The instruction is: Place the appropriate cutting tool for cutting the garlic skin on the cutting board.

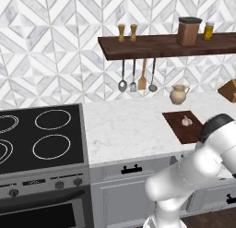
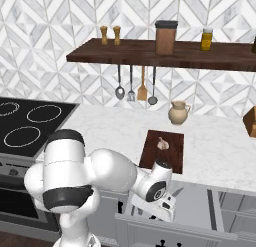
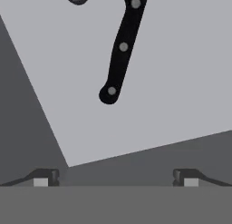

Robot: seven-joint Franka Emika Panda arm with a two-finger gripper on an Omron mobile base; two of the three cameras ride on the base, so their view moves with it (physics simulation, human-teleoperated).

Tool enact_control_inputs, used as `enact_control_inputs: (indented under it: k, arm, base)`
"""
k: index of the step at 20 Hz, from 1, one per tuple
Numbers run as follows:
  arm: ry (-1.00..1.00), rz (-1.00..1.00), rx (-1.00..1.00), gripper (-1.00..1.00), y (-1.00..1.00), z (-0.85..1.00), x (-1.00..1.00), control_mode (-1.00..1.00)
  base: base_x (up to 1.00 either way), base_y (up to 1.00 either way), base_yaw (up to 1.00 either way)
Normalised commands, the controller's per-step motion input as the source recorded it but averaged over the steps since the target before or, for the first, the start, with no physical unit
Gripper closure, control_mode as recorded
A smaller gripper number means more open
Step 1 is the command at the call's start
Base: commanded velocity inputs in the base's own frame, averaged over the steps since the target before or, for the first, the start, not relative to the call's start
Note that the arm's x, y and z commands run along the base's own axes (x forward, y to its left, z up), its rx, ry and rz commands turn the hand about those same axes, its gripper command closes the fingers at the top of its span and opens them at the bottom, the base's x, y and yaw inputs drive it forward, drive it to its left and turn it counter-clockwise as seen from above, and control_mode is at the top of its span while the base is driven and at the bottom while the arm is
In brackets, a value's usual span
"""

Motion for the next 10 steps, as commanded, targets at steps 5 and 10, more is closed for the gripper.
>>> enact_control_inputs:
  k: [5,10]
  arm:
    - [0.11,0.02,0.00,-1.00,-0.10,-0.17,-0.35,-1.00]
    - [0.04,0.00,0.02,-1.00,-0.30,-0.22,-0.63,-1.00]
  base:
    - [0.00,0.00,0.00]
    - [0.00,0.00,0.00]
